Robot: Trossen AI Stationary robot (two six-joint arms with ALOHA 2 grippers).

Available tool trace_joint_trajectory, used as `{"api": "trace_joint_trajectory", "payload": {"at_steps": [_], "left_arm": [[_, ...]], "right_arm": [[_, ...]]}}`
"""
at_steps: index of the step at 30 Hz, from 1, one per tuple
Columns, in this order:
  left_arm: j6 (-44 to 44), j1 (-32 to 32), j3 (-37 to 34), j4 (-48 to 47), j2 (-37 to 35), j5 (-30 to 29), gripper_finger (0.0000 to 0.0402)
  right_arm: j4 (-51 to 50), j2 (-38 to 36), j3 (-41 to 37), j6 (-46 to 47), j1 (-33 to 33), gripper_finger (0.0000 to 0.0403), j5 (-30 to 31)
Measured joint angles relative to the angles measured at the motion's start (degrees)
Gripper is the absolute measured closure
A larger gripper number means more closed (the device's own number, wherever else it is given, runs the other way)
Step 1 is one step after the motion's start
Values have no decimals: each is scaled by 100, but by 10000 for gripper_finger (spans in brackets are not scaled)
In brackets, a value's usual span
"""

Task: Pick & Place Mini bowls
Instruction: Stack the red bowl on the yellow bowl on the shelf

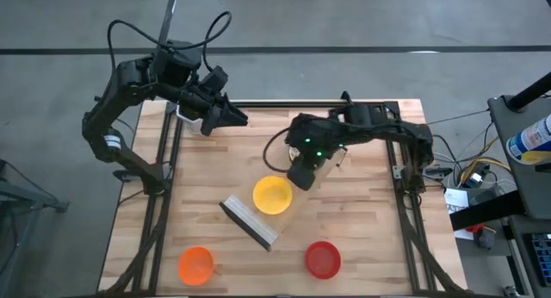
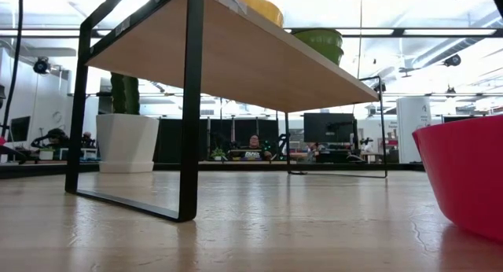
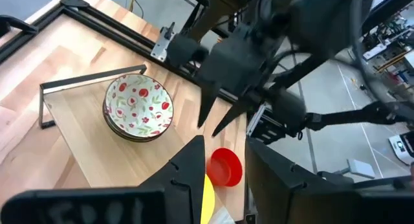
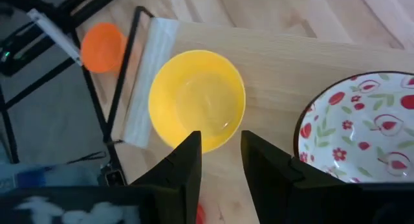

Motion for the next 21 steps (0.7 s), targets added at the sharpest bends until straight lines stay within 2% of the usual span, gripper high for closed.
{"api": "trace_joint_trajectory", "payload": {"at_steps": [8,12,18,21], "left_arm": [[-340,-3,0,4,167,9,299],[-575,-6,0,67,283,11,299],[-1122,-7,0,372,415,9,299],[-1147,-22,0,523,464,9,299]], "right_arm": [[-247,-336,-2,-206,508,308,39],[-707,-380,-11,-323,971,314,47],[-689,-529,-55,-468,1740,322,243],[-691,-595,-71,-232,2032,326,424]]}}
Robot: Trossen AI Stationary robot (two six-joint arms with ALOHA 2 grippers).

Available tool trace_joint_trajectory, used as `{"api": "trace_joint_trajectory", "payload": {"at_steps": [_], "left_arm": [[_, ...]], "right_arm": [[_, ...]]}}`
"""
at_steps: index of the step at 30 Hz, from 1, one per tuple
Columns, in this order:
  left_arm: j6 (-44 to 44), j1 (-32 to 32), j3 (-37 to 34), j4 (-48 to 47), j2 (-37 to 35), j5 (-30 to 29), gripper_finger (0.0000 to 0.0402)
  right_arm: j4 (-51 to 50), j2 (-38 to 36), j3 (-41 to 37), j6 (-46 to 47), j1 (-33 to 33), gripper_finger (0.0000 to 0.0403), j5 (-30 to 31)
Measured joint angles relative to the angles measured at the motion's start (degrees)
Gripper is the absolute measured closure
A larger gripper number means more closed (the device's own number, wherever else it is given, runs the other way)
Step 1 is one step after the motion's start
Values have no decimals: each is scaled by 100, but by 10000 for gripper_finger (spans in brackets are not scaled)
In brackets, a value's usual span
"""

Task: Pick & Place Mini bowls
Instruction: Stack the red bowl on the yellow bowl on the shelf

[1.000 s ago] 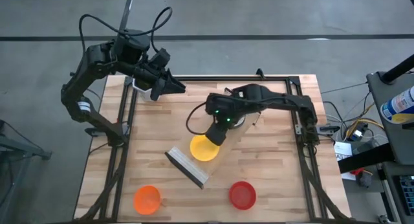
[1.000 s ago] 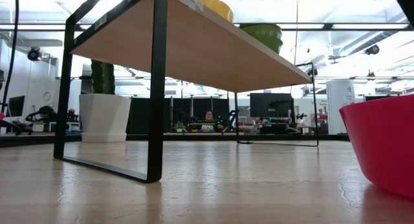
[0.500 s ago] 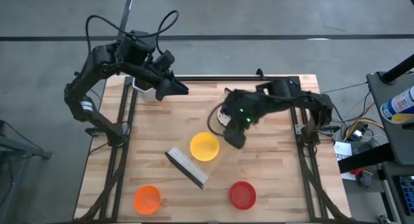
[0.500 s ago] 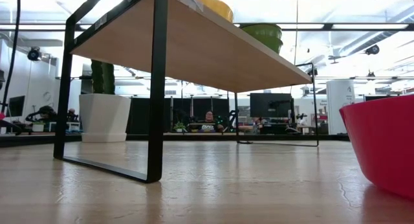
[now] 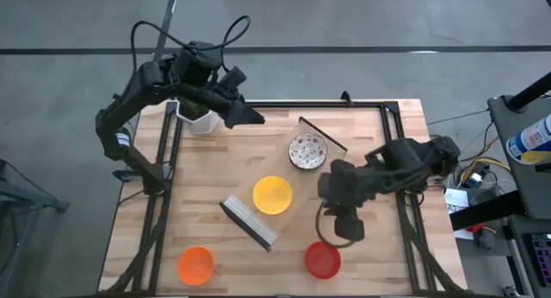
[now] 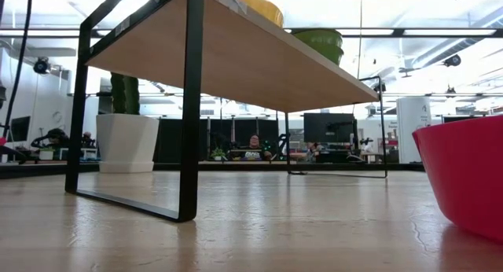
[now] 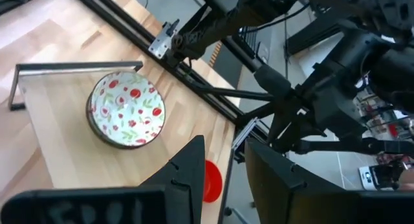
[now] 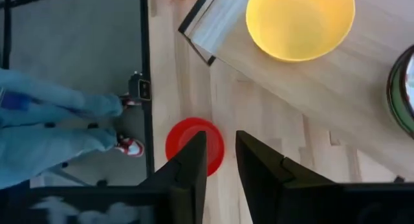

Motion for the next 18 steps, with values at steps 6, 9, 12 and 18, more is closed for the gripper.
{"api": "trace_joint_trajectory", "payload": {"at_steps": [6,9,12,18], "left_arm": [[81,-5,0,175,48,0,299],[252,-67,0,164,67,-2,299],[498,-187,0,129,67,11,299],[828,-538,0,-250,67,76,299]], "right_arm": [[11,-25,-78,802,476,334,427],[10,-16,-372,1397,717,335,1002],[6,24,-890,2399,764,326,1059],[9,23,-2225,3738,760,279,269]]}}
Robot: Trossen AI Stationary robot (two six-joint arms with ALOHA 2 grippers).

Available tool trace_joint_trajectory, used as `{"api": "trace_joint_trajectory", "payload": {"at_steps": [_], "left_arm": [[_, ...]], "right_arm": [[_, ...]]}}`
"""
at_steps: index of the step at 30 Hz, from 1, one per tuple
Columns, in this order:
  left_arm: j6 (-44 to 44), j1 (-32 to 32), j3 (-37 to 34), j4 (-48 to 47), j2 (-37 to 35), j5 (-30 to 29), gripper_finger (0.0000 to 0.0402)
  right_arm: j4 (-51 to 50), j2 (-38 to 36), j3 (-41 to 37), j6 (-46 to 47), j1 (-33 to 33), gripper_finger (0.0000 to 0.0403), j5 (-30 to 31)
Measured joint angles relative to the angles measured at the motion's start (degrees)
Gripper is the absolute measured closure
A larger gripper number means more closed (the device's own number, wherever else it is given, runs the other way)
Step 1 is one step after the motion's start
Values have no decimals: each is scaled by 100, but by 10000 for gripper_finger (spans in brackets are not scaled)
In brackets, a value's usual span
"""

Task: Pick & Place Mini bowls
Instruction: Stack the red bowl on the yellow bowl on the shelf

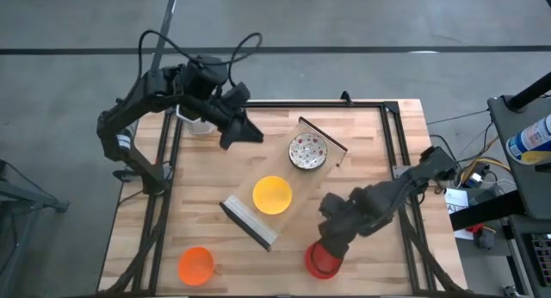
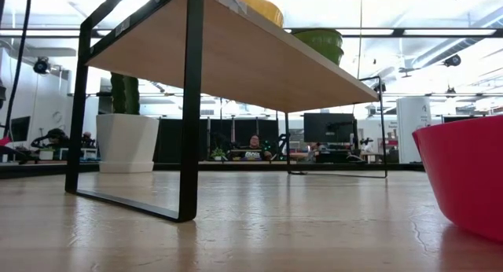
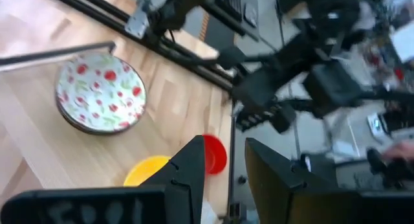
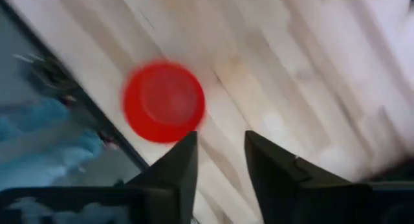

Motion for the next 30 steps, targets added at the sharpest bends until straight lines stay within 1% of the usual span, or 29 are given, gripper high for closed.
{"api": "trace_joint_trajectory", "payload": {"at_steps": [2,4,7,10,17,25,30], "left_arm": [[130,-131,0,-89,0,3,299],[226,-242,0,-152,0,3,299],[312,-366,0,-156,-11,69,299],[371,-416,0,-155,-43,163,299],[368,-412,0,-154,-97,163,299],[360,-414,0,-225,-103,165,299],[293,-414,0,-225,-103,163,299]], "right_arm": [[255,4,-496,161,64,255,-221],[886,2,-973,160,125,236,-243],[1749,11,-1593,305,206,223,-317],[2370,4,-2087,560,231,222,-468],[2600,4,-2941,854,299,234,-513],[3698,3,-3606,751,297,241,-732],[4051,2,-3964,819,294,242,-733]]}}
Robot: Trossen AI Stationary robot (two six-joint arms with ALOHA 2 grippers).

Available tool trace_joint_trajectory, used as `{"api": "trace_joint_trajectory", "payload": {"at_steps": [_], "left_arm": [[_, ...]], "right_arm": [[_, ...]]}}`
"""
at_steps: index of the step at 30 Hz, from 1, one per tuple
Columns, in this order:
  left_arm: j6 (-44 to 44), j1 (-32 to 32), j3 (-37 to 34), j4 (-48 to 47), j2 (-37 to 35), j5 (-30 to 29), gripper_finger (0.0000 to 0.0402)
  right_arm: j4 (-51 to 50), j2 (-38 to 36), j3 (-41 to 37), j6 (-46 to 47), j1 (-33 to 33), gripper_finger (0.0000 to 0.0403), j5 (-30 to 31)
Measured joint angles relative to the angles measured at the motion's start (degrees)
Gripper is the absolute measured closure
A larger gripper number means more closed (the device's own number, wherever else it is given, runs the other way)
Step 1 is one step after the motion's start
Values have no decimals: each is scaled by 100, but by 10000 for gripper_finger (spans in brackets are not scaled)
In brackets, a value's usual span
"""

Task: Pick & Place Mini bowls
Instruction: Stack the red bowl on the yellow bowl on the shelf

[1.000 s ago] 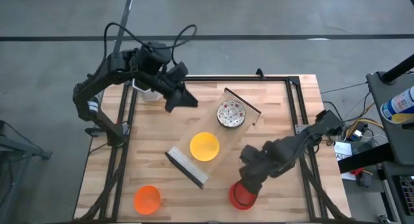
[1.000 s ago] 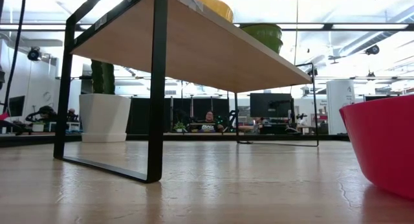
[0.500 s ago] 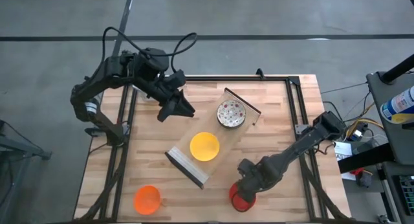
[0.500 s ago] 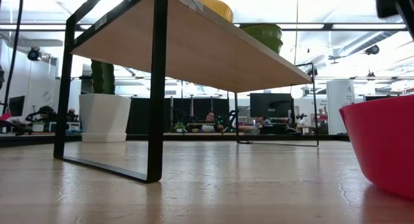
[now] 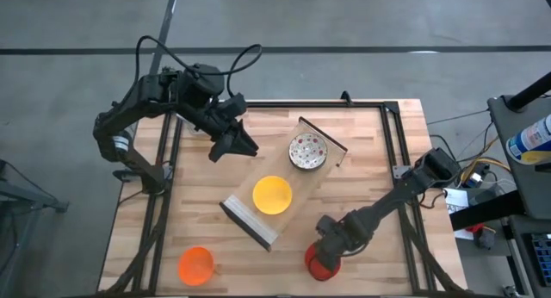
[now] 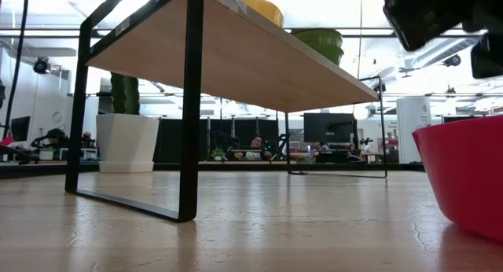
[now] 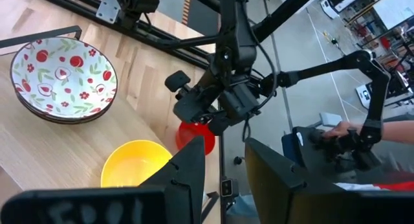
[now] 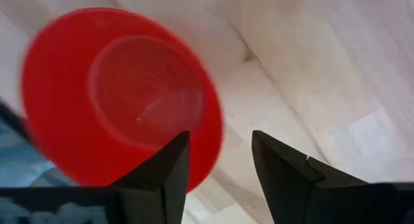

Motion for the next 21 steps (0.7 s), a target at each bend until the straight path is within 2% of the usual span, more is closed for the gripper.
{"api": "trace_joint_trajectory", "payload": {"at_steps": [10,13,18,21], "left_arm": [[-52,2,0,0,0,1,299],[-53,2,0,0,0,0,299],[8,2,0,-14,1,0,299],[63,2,0,-109,2,2,299]], "right_arm": [[1073,2,-674,118,-12,263,-115],[1260,2,-754,335,-12,292,-136],[1275,2,-814,650,-12,379,-256],[1216,1,-724,765,-12,391,-438]]}}
